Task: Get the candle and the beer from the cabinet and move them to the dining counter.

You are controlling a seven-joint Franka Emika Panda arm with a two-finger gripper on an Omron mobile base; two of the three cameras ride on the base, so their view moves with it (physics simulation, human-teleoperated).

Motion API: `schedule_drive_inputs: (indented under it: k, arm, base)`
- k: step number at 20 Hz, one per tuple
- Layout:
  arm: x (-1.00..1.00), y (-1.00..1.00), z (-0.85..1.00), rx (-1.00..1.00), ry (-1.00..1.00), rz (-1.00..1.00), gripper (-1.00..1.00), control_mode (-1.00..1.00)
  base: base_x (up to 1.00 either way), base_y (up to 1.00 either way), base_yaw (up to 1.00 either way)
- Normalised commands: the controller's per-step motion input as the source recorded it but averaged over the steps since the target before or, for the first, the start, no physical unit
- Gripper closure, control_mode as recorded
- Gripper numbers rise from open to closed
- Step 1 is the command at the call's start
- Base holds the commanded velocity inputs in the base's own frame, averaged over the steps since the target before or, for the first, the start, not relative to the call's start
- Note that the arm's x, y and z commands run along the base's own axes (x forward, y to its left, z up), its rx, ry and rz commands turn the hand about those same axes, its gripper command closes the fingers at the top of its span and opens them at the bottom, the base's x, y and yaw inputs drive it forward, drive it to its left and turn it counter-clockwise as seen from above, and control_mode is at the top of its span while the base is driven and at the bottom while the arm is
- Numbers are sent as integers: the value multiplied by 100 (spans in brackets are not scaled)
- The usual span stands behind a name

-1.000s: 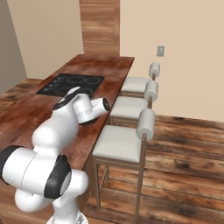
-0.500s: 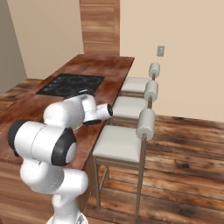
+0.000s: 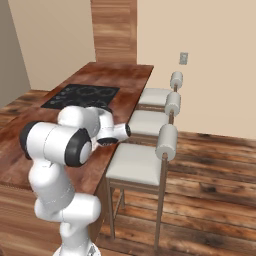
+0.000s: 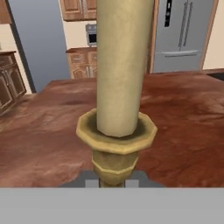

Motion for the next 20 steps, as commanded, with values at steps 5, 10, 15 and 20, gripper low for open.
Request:
schedule_drive_inputs:
  k: [5,10,15,20]
  arm:
    - [19,0,-25,0,0,4,100,-100]
    - [17,0,-26,0,0,5,100,-100]
    - [18,0,-28,0,0,6,100,-100]
    - [24,0,-31,0,0,5,100,-100]
  base:
    - [0,0,0]
    - [0,0,0]
    - [0,0,0]
    - [0,0,0]
